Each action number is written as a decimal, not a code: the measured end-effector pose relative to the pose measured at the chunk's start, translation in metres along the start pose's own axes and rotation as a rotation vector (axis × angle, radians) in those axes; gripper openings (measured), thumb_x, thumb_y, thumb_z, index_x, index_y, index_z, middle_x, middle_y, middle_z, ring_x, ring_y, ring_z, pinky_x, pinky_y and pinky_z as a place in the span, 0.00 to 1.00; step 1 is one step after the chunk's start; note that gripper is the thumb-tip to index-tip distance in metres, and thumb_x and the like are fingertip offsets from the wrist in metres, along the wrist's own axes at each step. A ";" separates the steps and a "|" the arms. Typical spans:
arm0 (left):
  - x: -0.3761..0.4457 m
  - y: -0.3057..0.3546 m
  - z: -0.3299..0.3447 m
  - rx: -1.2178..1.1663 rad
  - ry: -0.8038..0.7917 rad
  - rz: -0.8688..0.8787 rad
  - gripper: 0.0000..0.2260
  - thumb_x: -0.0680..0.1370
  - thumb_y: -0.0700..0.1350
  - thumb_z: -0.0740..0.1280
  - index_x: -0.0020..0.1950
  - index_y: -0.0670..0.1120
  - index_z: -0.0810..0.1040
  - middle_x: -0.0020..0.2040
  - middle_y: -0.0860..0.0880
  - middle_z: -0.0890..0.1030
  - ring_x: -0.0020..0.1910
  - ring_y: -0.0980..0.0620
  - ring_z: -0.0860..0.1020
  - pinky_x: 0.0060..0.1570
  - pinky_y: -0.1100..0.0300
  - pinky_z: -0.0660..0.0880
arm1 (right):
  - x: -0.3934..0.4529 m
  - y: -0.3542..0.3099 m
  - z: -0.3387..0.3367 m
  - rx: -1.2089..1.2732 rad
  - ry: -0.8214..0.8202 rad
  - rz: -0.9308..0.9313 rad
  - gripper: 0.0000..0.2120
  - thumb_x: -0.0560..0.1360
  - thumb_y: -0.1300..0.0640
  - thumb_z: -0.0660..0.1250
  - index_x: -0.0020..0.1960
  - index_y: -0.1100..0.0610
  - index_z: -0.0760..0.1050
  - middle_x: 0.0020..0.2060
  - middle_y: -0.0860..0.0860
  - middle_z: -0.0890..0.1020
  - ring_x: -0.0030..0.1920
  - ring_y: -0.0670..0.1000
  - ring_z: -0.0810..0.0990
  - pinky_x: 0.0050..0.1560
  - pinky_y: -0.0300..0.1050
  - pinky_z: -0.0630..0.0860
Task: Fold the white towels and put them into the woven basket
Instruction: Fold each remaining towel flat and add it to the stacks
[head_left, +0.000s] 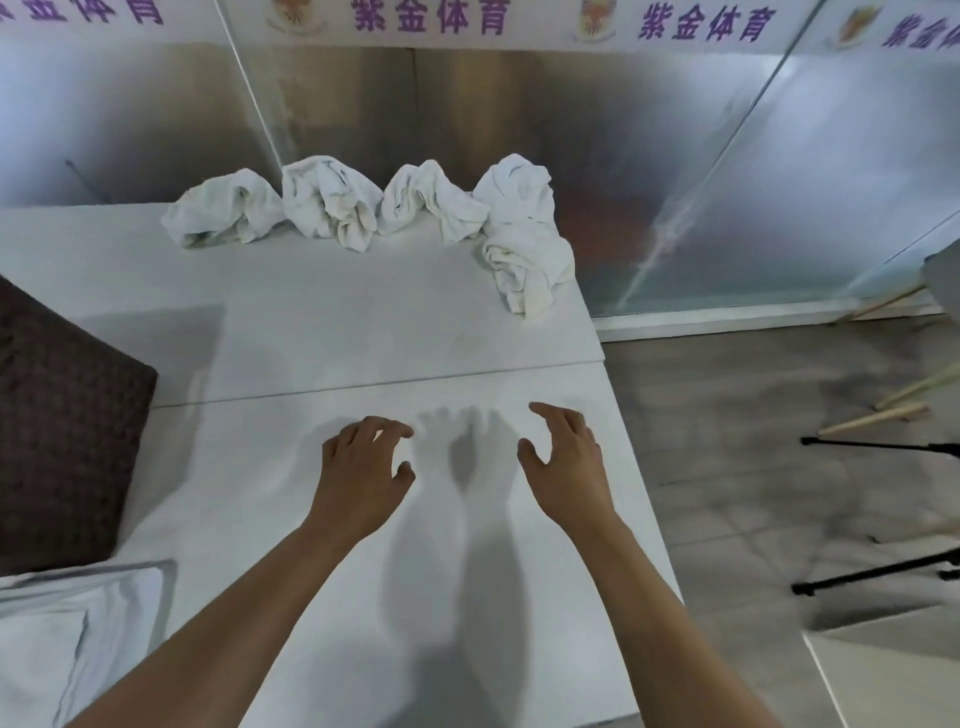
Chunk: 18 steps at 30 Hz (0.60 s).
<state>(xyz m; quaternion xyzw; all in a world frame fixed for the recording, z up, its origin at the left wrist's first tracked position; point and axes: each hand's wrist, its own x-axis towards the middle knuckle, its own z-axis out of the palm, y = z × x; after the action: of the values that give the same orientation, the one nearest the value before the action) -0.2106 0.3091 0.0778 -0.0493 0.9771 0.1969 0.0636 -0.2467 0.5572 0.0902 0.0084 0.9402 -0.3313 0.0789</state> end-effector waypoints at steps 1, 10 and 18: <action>0.011 0.002 0.005 0.008 -0.016 -0.016 0.17 0.77 0.47 0.68 0.67 0.53 0.75 0.65 0.52 0.74 0.68 0.46 0.69 0.66 0.51 0.61 | 0.015 0.005 -0.001 -0.007 -0.016 -0.001 0.23 0.80 0.54 0.67 0.74 0.50 0.70 0.69 0.50 0.72 0.65 0.54 0.73 0.67 0.45 0.63; 0.101 0.006 0.064 0.036 -0.124 -0.176 0.33 0.77 0.53 0.69 0.80 0.56 0.59 0.81 0.48 0.54 0.78 0.43 0.59 0.69 0.43 0.64 | 0.181 0.043 -0.007 -0.052 -0.071 -0.030 0.24 0.79 0.55 0.67 0.74 0.50 0.69 0.69 0.53 0.71 0.63 0.58 0.74 0.65 0.51 0.68; 0.106 -0.026 0.112 0.105 -0.228 -0.300 0.47 0.72 0.68 0.69 0.79 0.67 0.40 0.82 0.53 0.39 0.81 0.44 0.45 0.74 0.38 0.51 | 0.318 0.040 0.006 -0.206 -0.005 -0.136 0.39 0.74 0.46 0.72 0.80 0.45 0.58 0.77 0.53 0.62 0.74 0.59 0.65 0.72 0.57 0.64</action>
<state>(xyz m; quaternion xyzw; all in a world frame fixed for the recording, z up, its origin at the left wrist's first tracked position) -0.3000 0.3215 -0.0501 -0.1686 0.9542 0.1382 0.2048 -0.5576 0.5729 0.0115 -0.0645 0.9675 -0.2373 0.0591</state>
